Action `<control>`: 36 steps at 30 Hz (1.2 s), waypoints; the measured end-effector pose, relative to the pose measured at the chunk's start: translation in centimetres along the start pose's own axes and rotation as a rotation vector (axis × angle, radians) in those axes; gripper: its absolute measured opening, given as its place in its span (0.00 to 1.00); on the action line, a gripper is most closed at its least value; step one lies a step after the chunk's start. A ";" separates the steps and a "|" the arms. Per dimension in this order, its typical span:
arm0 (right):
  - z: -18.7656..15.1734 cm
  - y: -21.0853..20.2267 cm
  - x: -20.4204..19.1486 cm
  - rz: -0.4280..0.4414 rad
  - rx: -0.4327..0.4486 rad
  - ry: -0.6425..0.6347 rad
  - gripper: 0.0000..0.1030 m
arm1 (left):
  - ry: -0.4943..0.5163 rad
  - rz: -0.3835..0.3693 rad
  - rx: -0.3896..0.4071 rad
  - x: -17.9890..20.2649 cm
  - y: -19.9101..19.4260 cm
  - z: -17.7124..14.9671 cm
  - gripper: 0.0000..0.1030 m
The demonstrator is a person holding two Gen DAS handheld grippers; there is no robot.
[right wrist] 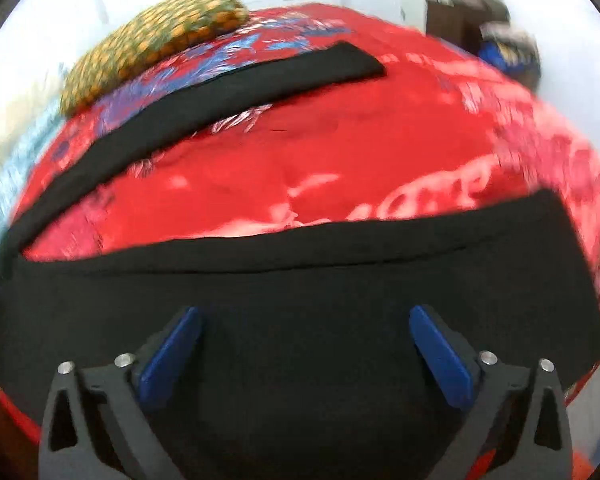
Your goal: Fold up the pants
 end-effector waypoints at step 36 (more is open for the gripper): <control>-0.8 0.4 -0.3 -0.029 0.068 -0.051 1.00 | 0.000 0.007 -0.003 0.4 -0.4 -1.6 1.00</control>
Point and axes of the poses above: each gripper's, at about its wrist camera, not at the fingertips, and y roughly the way its jaws point, x to its right, z to its top, the point moved 3 cm from there along y, roughly the way its jaws point, and after that the axes turned 1 degree about y, right-handed, at the moved point
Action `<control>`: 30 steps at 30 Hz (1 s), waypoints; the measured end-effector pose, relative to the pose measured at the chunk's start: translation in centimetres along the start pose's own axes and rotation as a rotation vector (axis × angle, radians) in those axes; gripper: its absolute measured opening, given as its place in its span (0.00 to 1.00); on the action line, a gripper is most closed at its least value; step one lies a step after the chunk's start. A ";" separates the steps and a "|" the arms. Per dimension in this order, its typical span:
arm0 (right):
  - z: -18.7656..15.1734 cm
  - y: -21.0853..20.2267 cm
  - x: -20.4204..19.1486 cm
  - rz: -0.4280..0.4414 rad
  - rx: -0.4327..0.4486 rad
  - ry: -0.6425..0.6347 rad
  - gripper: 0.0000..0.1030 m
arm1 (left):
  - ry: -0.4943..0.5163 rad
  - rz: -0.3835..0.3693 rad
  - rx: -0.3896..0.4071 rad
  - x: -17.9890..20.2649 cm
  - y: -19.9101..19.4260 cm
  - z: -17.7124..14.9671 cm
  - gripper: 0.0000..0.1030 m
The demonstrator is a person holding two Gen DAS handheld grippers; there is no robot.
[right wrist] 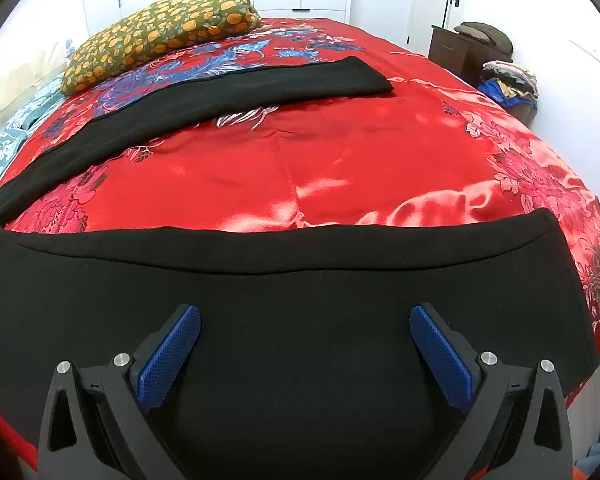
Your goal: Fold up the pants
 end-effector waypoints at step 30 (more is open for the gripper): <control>0.0 0.1 -0.1 0.003 0.016 -0.011 1.00 | -0.001 0.001 0.000 0.0 0.0 0.0 1.00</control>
Point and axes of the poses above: each gripper's, at about its wrist camera, not at the fingertips, and y roughly the way its jaws point, x to its right, z to its top, the point moved 3 cm from there along y, roughly the way its jaws point, and after that the axes turned 1 degree about y, right-handed, at the moved point
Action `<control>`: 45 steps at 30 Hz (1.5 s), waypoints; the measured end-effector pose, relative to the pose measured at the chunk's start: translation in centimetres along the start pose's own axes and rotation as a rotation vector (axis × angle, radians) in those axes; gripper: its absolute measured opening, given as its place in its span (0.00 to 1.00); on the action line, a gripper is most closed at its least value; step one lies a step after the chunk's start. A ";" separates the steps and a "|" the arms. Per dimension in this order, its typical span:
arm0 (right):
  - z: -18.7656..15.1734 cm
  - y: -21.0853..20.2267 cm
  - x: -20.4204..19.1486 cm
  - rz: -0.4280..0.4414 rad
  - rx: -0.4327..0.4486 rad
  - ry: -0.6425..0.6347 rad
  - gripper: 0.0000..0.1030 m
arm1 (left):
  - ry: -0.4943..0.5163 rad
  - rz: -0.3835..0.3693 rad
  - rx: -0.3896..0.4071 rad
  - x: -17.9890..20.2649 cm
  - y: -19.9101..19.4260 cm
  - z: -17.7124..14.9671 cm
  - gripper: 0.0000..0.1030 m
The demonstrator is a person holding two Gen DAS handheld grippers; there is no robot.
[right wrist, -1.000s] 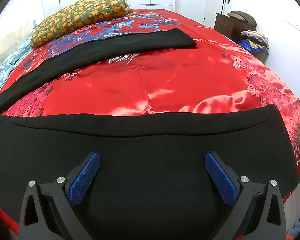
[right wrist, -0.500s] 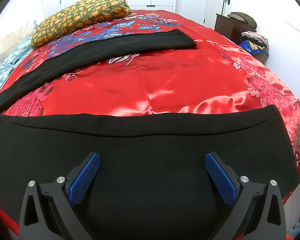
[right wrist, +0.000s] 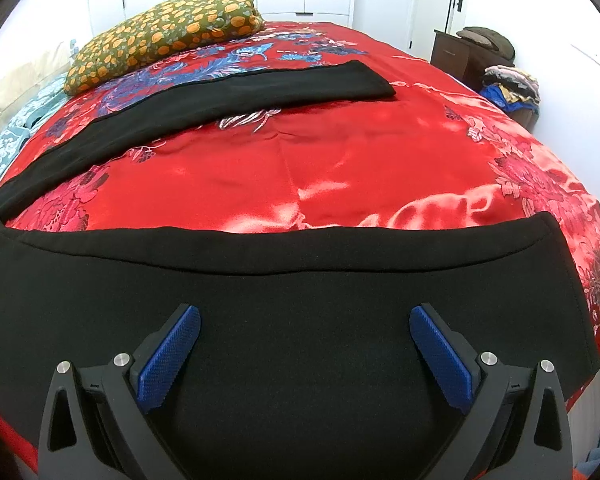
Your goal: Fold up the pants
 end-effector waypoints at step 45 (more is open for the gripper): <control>0.6 0.2 -0.1 0.019 -0.045 -0.016 1.00 | -0.002 0.002 -0.001 0.0 0.0 0.0 1.00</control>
Point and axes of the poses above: each gripper's, at about its wrist camera, not at the fingertips, and y roughly the way its jaws point, x to its right, z to its top, the point moved 3 cm from there along y, roughly the way its jaws point, and after that the axes turned 1 degree about y, right-handed, at the moved point
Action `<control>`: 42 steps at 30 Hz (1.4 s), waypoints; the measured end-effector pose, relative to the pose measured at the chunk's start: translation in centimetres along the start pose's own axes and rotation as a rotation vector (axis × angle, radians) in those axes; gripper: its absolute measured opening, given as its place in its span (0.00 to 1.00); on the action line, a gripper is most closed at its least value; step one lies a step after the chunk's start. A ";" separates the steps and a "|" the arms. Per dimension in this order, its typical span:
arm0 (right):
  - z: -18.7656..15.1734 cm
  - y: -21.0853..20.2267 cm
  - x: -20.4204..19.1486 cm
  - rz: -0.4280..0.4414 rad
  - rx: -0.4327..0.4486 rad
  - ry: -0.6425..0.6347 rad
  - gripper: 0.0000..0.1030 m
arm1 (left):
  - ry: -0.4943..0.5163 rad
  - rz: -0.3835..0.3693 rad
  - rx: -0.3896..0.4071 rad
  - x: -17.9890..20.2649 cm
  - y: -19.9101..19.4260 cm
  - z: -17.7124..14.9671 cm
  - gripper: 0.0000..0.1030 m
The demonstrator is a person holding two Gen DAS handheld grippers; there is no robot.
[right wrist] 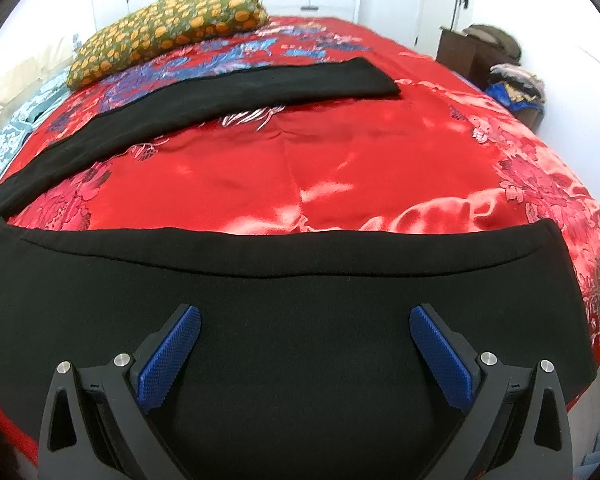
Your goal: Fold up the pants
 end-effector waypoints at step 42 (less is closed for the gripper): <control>13.3 -9.1 -0.5 0.483 0.088 -0.506 0.12 | 0.008 -0.009 0.010 0.1 0.4 0.2 1.00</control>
Point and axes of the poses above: each gripper's, at about its wrist camera, not at the fingertips, and y roughly the way its jaws point, x to its right, z to its top, the point moved 3 cm from there along y, roughly the way its jaws point, and after that the axes turned 1 degree about y, right-handed, at the moved point
